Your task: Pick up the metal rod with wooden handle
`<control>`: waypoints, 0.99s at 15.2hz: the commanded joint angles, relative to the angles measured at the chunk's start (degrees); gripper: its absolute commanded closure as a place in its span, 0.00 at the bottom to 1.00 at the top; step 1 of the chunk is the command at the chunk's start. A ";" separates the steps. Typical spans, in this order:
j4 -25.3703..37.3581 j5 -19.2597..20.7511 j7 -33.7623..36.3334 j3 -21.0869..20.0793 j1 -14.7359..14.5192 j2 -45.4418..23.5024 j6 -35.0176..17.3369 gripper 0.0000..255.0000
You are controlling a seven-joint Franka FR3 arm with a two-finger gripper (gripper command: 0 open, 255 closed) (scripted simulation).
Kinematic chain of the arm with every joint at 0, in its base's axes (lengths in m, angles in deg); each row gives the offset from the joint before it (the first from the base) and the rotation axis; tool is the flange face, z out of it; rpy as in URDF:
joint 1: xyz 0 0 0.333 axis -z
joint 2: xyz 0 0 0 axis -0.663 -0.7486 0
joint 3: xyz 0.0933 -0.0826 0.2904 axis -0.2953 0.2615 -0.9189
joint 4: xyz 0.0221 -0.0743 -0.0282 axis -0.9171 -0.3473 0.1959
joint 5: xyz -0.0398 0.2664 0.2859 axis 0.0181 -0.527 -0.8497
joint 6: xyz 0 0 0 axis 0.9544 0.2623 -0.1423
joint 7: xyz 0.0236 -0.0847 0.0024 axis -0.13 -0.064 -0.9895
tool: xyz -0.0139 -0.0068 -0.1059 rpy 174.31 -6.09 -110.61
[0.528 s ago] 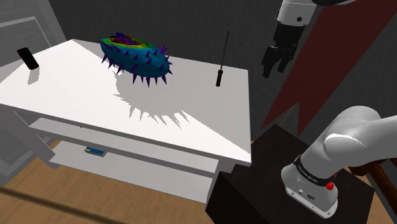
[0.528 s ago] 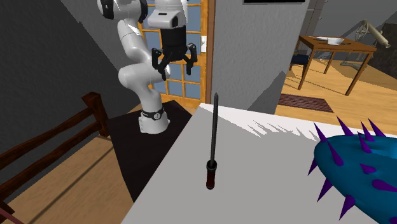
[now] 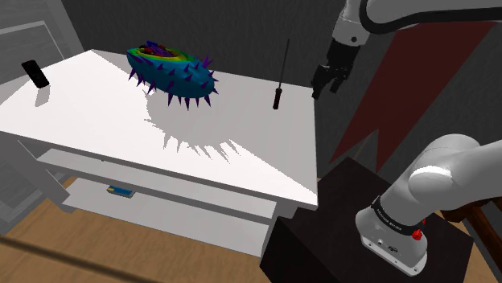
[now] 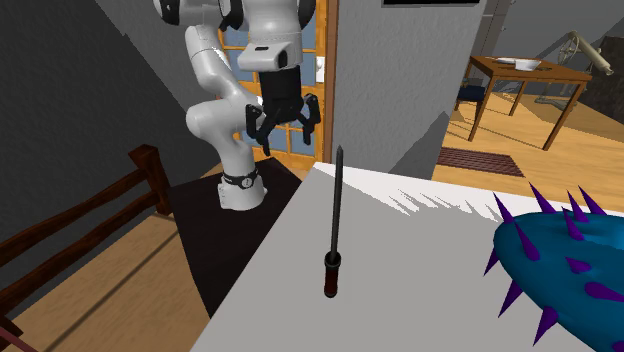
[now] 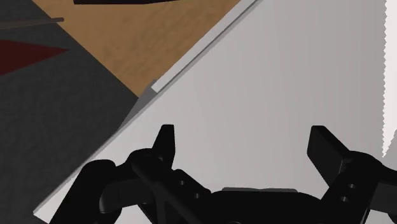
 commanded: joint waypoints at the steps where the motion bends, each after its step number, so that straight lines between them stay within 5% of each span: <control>1: -0.57 0.36 -0.57 0.31 0.28 -2.49 -5.80 0.00; 15: 5.67 0.69 -4.43 2.67 1.24 -25.89 -40.33 0.00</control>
